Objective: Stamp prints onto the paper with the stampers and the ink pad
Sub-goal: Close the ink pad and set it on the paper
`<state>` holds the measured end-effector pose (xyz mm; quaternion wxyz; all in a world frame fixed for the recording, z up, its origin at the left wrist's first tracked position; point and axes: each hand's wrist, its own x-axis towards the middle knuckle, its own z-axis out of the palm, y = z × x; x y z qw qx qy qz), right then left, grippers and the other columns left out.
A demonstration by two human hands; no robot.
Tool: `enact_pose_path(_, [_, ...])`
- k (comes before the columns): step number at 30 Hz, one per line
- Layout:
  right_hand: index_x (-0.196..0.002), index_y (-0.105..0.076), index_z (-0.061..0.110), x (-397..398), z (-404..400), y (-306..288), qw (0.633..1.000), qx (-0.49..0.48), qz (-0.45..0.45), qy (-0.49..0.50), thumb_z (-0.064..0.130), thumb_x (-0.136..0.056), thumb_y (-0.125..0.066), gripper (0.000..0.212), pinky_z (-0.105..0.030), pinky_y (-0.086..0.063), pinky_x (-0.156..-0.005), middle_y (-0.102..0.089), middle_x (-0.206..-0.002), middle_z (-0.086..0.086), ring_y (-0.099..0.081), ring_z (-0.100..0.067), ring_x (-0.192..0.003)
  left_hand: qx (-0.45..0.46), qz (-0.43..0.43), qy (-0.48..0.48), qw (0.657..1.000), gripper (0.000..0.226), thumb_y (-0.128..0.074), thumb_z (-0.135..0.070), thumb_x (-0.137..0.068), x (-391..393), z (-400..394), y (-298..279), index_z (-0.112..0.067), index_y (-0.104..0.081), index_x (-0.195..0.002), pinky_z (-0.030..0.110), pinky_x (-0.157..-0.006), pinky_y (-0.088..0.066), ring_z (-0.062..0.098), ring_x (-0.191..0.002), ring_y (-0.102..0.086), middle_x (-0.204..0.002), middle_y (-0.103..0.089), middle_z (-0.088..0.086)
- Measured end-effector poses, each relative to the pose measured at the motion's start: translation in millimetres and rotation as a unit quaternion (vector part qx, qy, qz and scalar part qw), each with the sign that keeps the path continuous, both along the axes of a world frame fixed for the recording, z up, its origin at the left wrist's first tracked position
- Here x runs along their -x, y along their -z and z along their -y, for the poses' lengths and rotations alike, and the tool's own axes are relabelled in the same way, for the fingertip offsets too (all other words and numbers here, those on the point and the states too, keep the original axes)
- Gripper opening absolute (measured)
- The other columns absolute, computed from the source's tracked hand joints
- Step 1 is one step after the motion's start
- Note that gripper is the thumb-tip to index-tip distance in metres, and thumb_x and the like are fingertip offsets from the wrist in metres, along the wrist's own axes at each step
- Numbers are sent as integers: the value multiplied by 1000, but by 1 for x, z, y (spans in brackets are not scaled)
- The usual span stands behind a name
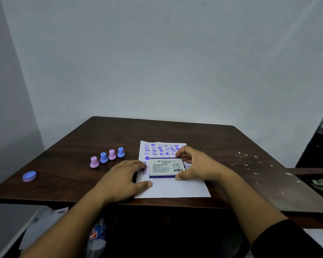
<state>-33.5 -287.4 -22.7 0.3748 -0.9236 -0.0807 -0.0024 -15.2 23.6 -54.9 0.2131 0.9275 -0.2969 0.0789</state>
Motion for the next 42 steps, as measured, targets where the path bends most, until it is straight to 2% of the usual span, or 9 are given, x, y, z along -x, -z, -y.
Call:
enact_pose_path(8, [-119, -63, 33, -1, 1, 4, 1000, -18, -5, 11, 33, -57, -104, 75, -29, -52, -110, -70, -125, 10, -65, -5, -122, 0, 3, -2, 1000, 72, -56, -76, -80, -1, 0, 2, -37, -54, -140, 24, -113, -30, 1, -135, -40, -149, -47, -21])
enact_pose_path(17, [-119, -62, 37, 0, 2, 8, 1000, -12, -10, 22, 45, -53, -100, 78, -36, -51, -111, -67, -128, 11, -61, -6, -126, 1, 0, -4, 1000, 76, -53, -80, -76, -4, 0, 5, -38, -55, -140, 23, -113, -30, -1, -135, -39, -149, -46, -24])
enact_pose_path(22, [-120, -63, 39, 2, 5, 15, 999, -27, -13, 31, 41, -60, -102, 72, -24, -51, -101, -66, -123, 18, -60, 1, -122, -2, 3, -5, 1000, 77, -52, -81, -76, -5, 0, 5, -37, -54, -140, 20, -110, -27, -2, -135, -38, -150, -46, -23])
enact_pose_path(26, [-119, -64, 41, 5, 5, 22, 998, -37, -2, 42, 40, -60, -101, 69, -3, -45, -81, -65, -119, 22, -58, 19, -110, -3, 2, -6, 1000, 78, -52, -81, -76, -5, 0, 5, -37, -54, -141, 23, -113, -29, -1, -136, -39, -151, -46, -22])
enact_pose_path(34, [-126, -62, 40, 5, 5, 27, 998, -39, -7, 51, 38, -64, -100, 73, 3, -43, -76, -64, -121, 24, -55, 14, -118, -2, 0, -6, 1000, 79, -50, -83, -76, -6, 0, 6, -38, -54, -141, 24, -114, -30, -2, -135, -39, -150, -46, -23])
enact_pose_path(42, [-125, -61, 45, 6, 2, 27, 998, -30, -1, 53, 44, -61, -97, 73, -13, -48, -92, -65, -127, 22, -59, 7, -121, -3, 1, -5, 1000, 80, -50, -82, -76, -4, 0, 5, -38, -53, -142, 22, -114, -27, -3, -136, -37, -151, -45, -23])
